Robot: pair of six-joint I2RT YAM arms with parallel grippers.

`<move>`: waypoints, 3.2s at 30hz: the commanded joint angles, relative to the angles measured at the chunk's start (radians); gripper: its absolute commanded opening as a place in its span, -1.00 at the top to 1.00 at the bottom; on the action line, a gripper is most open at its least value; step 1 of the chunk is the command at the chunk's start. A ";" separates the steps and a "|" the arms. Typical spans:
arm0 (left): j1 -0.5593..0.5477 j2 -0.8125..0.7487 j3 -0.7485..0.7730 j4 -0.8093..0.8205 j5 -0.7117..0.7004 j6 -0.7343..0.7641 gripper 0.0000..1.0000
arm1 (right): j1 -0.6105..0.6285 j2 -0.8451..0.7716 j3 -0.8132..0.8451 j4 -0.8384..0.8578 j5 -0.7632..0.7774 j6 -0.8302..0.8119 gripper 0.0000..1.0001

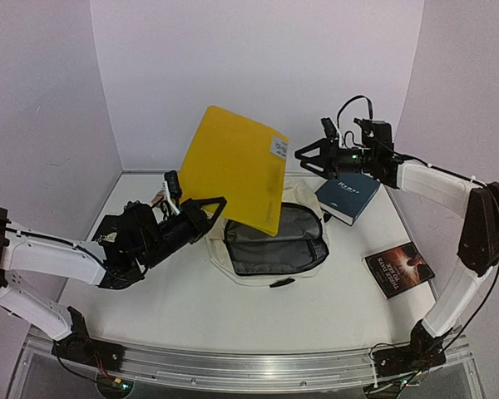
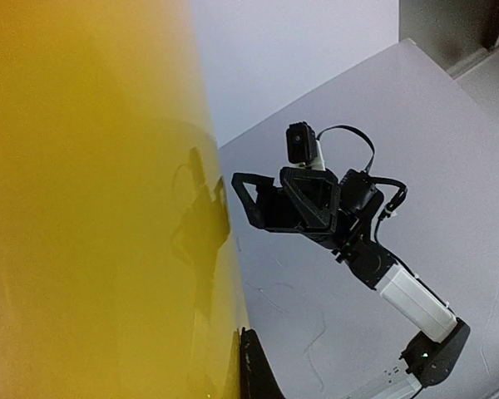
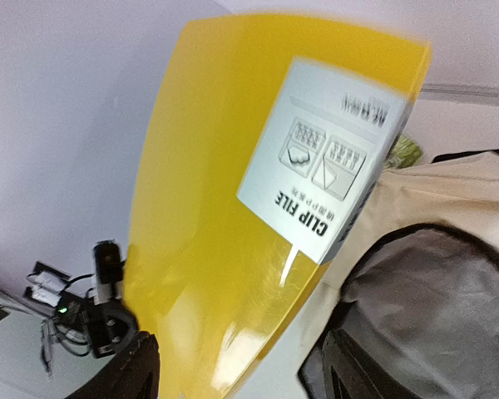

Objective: Pack the student bag
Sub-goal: Pick up the files from the center of the board, then place the files in the student bag.

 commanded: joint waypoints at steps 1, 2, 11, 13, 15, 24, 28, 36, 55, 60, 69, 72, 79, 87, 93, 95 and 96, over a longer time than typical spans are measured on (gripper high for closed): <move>0.008 -0.150 -0.004 -0.169 -0.111 -0.047 1.00 | 0.019 0.042 0.098 -0.308 0.256 -0.445 -0.33; 0.008 -0.174 -0.007 -0.222 -0.117 -0.062 1.00 | 0.033 0.051 0.102 -0.337 0.296 -0.508 -0.32; 0.010 -0.375 -0.032 -0.661 -0.058 -0.181 1.00 | 0.171 0.141 0.107 -0.433 0.486 -0.888 -0.31; 0.010 -0.403 -0.021 -0.733 -0.045 -0.186 0.99 | 0.190 0.167 0.120 -0.449 0.506 -0.948 -0.24; 0.009 -0.423 -0.021 -0.787 -0.036 -0.207 1.00 | 0.224 0.197 0.130 -0.462 0.540 -1.005 -0.17; 0.009 -0.544 -0.091 -0.894 0.028 -0.287 1.00 | 0.300 0.330 0.158 -0.474 0.664 -1.153 -0.16; 0.008 -0.619 -0.103 -0.964 0.051 -0.293 1.00 | 0.300 0.375 0.168 -0.475 0.695 -1.191 -0.28; 0.008 -0.686 -0.146 -0.984 0.118 -0.277 1.00 | 0.305 0.454 0.190 -0.471 0.798 -1.228 -0.09; 0.008 -0.793 -0.204 -0.928 0.400 -0.212 1.00 | 0.302 0.473 0.489 -0.482 0.751 -0.844 1.00; 0.008 -0.641 -0.229 -0.719 0.509 -0.211 1.00 | 0.300 0.466 0.560 -0.485 0.736 -0.736 1.00; 0.009 -0.328 -0.301 -0.147 0.546 -0.292 0.99 | 0.299 0.426 0.610 -0.484 0.756 -0.640 1.00; 0.010 -0.188 -0.312 0.041 0.533 -0.321 1.00 | 0.299 0.409 0.611 -0.484 0.724 -0.622 1.00; 0.018 0.057 -0.355 0.399 0.431 -0.414 1.00 | 0.299 0.368 0.574 -0.484 0.688 -0.627 1.00; 0.073 0.073 -0.402 0.489 0.275 -0.432 1.00 | 0.299 0.328 0.498 -0.484 0.697 -0.672 1.00; 0.076 -0.027 -0.400 0.263 0.126 -0.421 1.00 | 0.299 0.310 0.480 -0.484 0.661 -0.667 1.00; 0.077 -0.037 -0.356 0.178 0.117 -0.389 1.00 | 0.300 0.310 0.484 -0.484 0.637 -0.656 1.00; 0.077 -0.028 -0.337 0.154 0.124 -0.373 1.00 | 0.300 0.310 0.486 -0.484 0.626 -0.650 1.00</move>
